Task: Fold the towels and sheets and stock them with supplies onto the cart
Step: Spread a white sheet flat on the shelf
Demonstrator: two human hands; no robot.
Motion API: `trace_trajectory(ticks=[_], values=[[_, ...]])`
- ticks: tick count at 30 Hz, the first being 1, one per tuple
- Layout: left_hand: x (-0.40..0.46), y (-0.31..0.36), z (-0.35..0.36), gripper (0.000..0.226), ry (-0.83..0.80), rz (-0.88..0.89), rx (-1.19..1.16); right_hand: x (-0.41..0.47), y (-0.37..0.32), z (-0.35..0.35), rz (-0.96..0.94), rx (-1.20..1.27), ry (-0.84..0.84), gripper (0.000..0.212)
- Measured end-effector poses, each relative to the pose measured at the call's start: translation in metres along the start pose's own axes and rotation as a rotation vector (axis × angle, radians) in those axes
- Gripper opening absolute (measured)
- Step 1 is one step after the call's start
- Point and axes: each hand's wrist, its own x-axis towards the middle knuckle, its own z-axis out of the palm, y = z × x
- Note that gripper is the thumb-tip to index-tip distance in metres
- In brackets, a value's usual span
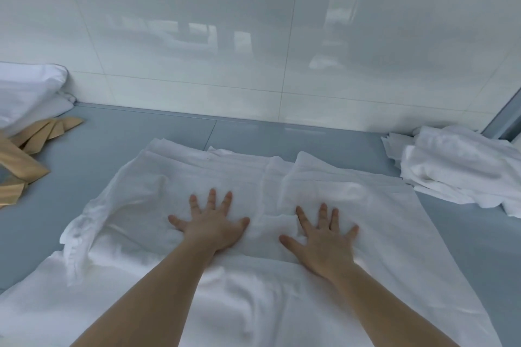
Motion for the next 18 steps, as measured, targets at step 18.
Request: trace_trajectory(ticks=[18], values=[[0.062, -0.03, -0.015, 0.082, 0.087, -0.063, 0.015, 0.055, -0.036, -0.004, -0.039, 0.003, 0.054, 0.097]])
